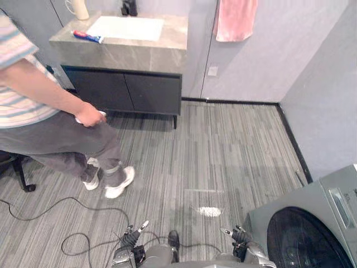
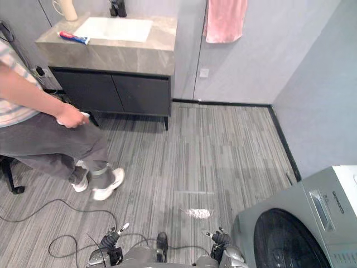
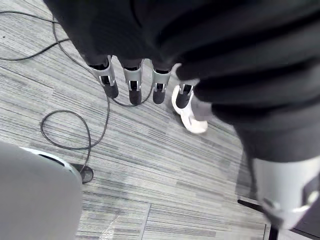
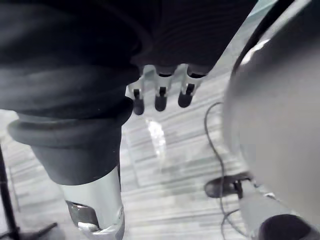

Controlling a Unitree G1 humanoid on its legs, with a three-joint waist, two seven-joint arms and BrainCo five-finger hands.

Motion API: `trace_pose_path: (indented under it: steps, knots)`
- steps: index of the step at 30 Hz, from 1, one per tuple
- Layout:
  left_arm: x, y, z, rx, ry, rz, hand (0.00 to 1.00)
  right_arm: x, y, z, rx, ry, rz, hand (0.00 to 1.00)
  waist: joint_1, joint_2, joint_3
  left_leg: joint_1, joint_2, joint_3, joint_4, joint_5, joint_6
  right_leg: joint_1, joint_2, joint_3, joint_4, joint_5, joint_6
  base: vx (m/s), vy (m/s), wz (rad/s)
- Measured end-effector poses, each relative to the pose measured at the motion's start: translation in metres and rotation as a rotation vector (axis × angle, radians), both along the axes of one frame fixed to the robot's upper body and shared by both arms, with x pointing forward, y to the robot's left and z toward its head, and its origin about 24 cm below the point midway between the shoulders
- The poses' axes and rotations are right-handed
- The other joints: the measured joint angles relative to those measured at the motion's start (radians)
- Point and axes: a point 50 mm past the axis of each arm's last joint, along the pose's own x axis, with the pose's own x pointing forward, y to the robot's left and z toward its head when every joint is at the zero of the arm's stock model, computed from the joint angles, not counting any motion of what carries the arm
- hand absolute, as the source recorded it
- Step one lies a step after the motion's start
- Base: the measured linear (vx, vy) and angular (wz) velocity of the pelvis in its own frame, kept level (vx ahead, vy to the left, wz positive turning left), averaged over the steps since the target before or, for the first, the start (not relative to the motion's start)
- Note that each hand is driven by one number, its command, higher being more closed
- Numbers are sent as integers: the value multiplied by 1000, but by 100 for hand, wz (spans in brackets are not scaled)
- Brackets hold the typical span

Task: Pick up the laundry basket with both hands and put the clothes into the washing machine.

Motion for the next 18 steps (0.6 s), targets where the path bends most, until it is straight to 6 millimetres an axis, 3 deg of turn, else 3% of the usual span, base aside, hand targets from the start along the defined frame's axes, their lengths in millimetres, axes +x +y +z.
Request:
trace_pose_path:
  steps: [2,5,6,8,10,11,12,14,15,18]
  knots:
    - [-3,3,-1,6,19,-1,0,-5,-6,-1,-7,4,-39,0,-15,-7,2,42,-7,-46,9,-13,-2,-58,-12,45,106,-6,5,198,48,72]
    - [-4,3,-1,7,21,2,0,-5,-9,0,-5,0,-76,0,-13,-4,3,62,3,-70,15,-26,-20,-103,-67,43,13,-8,6,170,28,28]
    - [-4,2,-2,6,22,3,0,-5,-10,0,-4,0,-87,0,-12,-3,2,63,7,-76,14,-28,-24,-108,-80,49,-44,-7,4,106,-23,7]
    - [-4,0,-2,1,24,2,0,-7,-13,-1,-1,5,-118,0,-7,7,-3,58,34,-95,10,-41,-43,-103,-71,111,-345,6,3,133,-100,4]
    - [-6,1,-3,2,31,1,0,-9,-14,-2,0,16,-132,0,-14,4,-4,56,41,-122,11,-52,-60,-77,-66,131,-484,58,3,110,-206,37]
    - [-8,2,-4,3,42,2,0,-14,-15,-4,2,36,-142,0,-18,0,-7,67,41,-145,12,-59,-73,-48,-76,113,-526,77,32,115,-270,67]
    - [-9,3,-4,7,42,2,0,-21,-15,-6,5,64,-144,0,-17,-7,-12,76,41,-158,13,-64,-85,-20,-78,88,-568,93,38,108,-258,57]
    - [-11,9,-3,21,47,3,0,-30,-10,-10,23,106,-137,0,-14,-31,-29,69,37,-178,19,-75,-107,23,-69,56,-647,164,7,99,-349,36]
    - [-12,11,-3,26,53,2,0,-33,-13,-10,17,124,-131,0,-16,-15,-41,54,60,-197,36,-87,-132,38,-45,32,-681,181,18,127,-459,29]
    - [-20,-1,-8,-9,78,8,0,-29,-24,-8,-14,113,-122,0,-17,45,-78,34,147,-219,3,-71,-168,43,45,-7,-763,207,-18,153,-333,6]
